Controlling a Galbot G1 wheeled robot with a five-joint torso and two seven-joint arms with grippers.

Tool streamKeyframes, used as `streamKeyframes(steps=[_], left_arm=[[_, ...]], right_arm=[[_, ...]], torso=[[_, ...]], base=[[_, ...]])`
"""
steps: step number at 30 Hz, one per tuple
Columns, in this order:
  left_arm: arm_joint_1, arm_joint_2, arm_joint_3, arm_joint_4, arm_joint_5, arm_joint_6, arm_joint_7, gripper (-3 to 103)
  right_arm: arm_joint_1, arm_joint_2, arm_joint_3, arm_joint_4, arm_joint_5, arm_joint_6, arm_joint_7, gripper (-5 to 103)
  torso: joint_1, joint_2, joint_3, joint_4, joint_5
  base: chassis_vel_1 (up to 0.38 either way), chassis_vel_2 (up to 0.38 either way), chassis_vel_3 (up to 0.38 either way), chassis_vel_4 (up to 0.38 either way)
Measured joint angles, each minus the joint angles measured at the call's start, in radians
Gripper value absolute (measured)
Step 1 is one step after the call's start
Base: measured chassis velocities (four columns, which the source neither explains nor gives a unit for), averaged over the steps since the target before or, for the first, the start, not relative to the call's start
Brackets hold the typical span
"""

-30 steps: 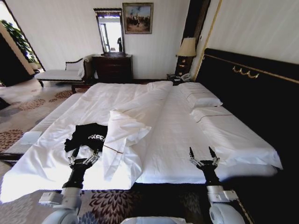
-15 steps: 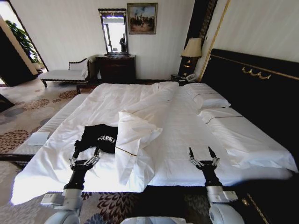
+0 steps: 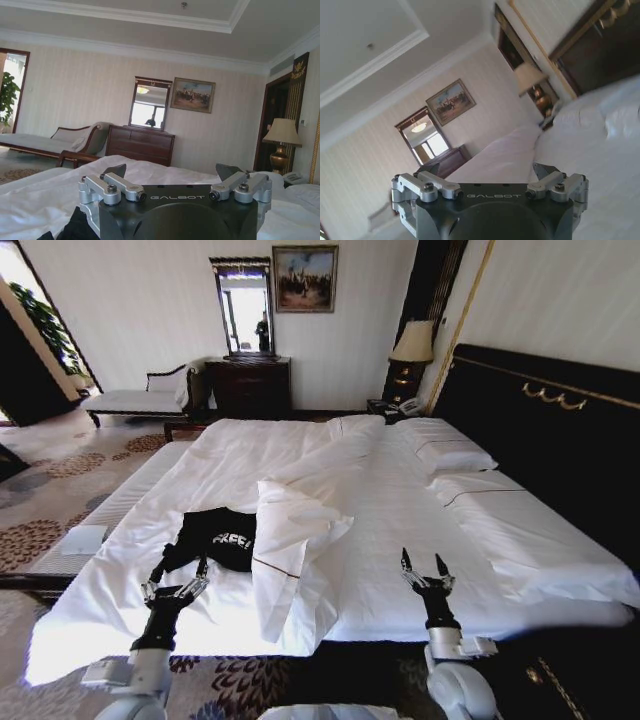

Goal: Fold the clothes on the bed.

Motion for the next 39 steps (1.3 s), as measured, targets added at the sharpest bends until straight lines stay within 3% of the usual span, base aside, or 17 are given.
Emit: streamKeyframes(steps=[1, 2, 6, 7, 10, 16, 22, 28, 39], left_arm=[[0.006, -0.003, 0.0, -0.002, 0.006, -0.004, 0.001, 100], [0.006, -0.003, 0.0, -0.002, 0.006, -0.004, 0.001, 100], [0.032, -0.015, -0.01, -0.008, 0.026, -0.024, 0.007, 100], [0.032, -0.015, -0.01, -0.008, 0.026, -0.024, 0.007, 100], [0.045, -0.023, -0.021, -0.01, 0.029, -0.032, 0.01, 100], [0.049, -0.041, -0.011, 0.011, 0.068, -0.039, 0.01, 100], [0.047, -0.06, 0.009, 0.013, 0.084, -0.034, 0.008, 100], [0.038, -0.06, 0.007, 0.005, 0.079, -0.02, 0.004, 100], [0.038, -0.055, -0.015, 0.041, 0.059, -0.028, 0.003, 100]], right_arm=[[0.023, -0.008, -0.014, 0.008, 0.077, -0.03, 0.014, 100], [0.023, -0.008, -0.014, 0.008, 0.077, -0.03, 0.014, 100], [0.163, -0.036, -0.053, 0.011, 0.343, -0.174, 0.146, 100], [0.163, -0.036, -0.053, 0.011, 0.343, -0.174, 0.146, 100], [0.288, -0.056, -0.085, -0.048, 0.506, -0.3, 0.298, 100], [0.475, -0.067, -0.148, -0.165, 0.637, -0.396, 0.429, 100], [0.579, -0.079, -0.209, -0.258, 0.637, -0.424, 0.409, 100], [0.654, -0.071, -0.277, -0.391, 0.604, -0.441, 0.302, 100], [0.78, -0.003, -0.357, -0.58, 0.595, -0.366, 0.165, 100]], torso=[[0.0, 0.0, 0.0, -0.0002, -0.0001], [0.0, 0.0, 0.0, -0.0002, -0.0001], [0.0, 0.0, 0.0, 0.0001, -0.0001], [0.0, 0.0, 0.0, 0.0001, -0.0001], [0.0, 0.0, 0.0, 0.0, 0.0002], [0.0, 0.0, 0.0, 0.0001, 0.0], [0.0, 0.0, 0.0, 0.0001, 0.0001], [0.0, 0.0, 0.0, -0.0001, 0.0002], [0.0, 0.0, 0.0, 0.0, 0.0]], base=[[0.0, 0.0, 0.0, 0.0], [0.0, 0.0, 0.0, 0.0], [0.0, 0.0, 0.0, 0.0], [0.0, 0.0, 0.0, 0.0], [0.0, 0.0, 0.0, 0.0], [0.0, 0.0, 0.0, 0.0], [0.0, 0.0, 0.0, 0.0], [0.0, 0.0, 0.0, 0.0], [0.0, 0.0, 0.0, 0.0]])
